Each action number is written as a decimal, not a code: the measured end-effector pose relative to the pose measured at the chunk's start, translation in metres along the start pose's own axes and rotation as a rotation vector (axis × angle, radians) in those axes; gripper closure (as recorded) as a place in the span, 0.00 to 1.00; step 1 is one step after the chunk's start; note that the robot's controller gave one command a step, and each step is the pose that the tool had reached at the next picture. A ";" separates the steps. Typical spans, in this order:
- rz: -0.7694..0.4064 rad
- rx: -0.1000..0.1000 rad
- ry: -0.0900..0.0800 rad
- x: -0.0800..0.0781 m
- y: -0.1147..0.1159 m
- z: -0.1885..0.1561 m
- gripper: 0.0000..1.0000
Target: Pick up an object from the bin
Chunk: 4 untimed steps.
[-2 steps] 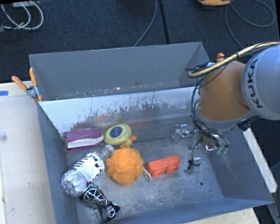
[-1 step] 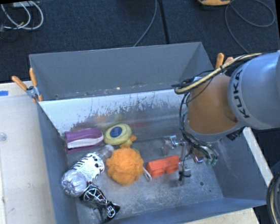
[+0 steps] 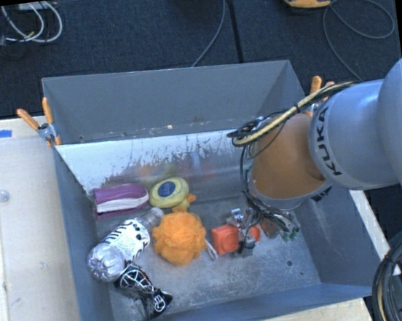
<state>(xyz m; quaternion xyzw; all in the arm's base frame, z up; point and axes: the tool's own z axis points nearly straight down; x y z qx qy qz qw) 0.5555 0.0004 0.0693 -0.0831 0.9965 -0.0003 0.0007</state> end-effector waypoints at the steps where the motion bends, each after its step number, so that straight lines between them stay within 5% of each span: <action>1: 0.000 0.000 0.000 0.000 0.000 0.000 1.00; 2: -0.064 -0.001 0.000 -0.010 -0.002 -0.099 1.00; 3: -0.064 -0.001 0.000 -0.010 -0.002 -0.099 1.00; 4: 0.000 -0.001 -0.001 -0.011 -0.018 -0.212 1.00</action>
Offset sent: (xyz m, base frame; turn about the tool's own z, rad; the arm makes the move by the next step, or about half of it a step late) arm 0.0097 -0.0013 0.0995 -0.0639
